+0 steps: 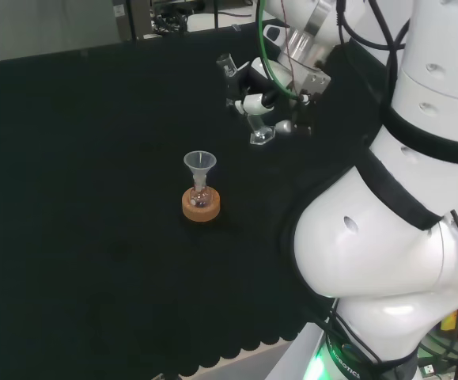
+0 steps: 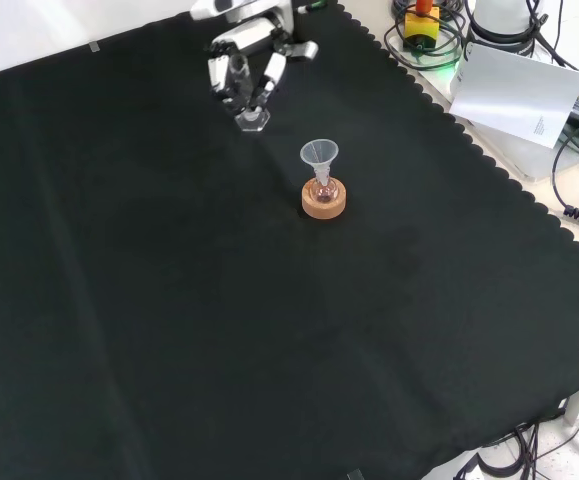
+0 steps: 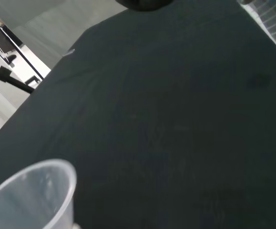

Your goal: Pour the water from the graduated cylinder into the round-bottom flask.

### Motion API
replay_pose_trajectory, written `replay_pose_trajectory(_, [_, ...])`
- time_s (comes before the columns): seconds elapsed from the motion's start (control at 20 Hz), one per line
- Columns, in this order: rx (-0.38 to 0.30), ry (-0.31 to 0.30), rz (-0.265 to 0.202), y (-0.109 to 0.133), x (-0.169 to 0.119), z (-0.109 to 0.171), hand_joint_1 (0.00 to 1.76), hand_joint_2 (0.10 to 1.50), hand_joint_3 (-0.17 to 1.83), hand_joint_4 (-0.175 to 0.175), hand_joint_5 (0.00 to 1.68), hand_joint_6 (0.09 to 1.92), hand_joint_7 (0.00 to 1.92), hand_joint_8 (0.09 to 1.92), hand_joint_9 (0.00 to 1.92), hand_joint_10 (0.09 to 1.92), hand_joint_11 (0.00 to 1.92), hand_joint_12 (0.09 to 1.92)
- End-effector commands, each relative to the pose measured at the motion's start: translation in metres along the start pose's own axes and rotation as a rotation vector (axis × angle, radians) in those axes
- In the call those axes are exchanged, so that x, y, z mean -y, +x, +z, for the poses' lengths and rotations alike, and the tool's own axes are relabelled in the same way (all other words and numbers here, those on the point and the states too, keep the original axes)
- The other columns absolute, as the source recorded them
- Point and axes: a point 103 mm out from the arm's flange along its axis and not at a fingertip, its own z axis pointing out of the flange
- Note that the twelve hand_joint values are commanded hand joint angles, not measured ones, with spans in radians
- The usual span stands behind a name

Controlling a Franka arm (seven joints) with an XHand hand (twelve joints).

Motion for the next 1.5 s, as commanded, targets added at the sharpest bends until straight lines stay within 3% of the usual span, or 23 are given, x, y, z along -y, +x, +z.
replay_pose_trajectory(0.05, [0.087,0.046,0.011,0.008,0.052,-0.009,1.28,1.06,0.0,-0.175,1.08,0.85,1.11,0.82,1.51,0.09,1.29,0.73])
replay_pose_trajectory(0.35, [0.141,0.112,0.022,0.012,0.078,-0.007,1.28,1.06,0.0,-0.175,1.08,0.85,1.11,0.82,1.51,0.09,1.29,0.72])
replay_pose_trajectory(0.65, [0.237,0.196,0.035,0.021,0.099,0.005,1.28,1.06,0.0,-0.175,1.08,0.85,1.11,0.82,1.51,0.09,1.29,0.72])
replay_pose_trajectory(1.0, [0.348,0.33,0.049,0.019,0.106,0.023,1.28,1.06,0.0,-0.175,1.08,0.84,1.12,0.82,1.51,0.09,1.29,0.72])
replay_pose_trajectory(1.5, [0.471,0.44,0.046,0.021,0.102,0.031,1.28,1.06,0.0,-0.175,1.08,0.84,1.12,0.82,1.51,0.09,1.29,0.71])
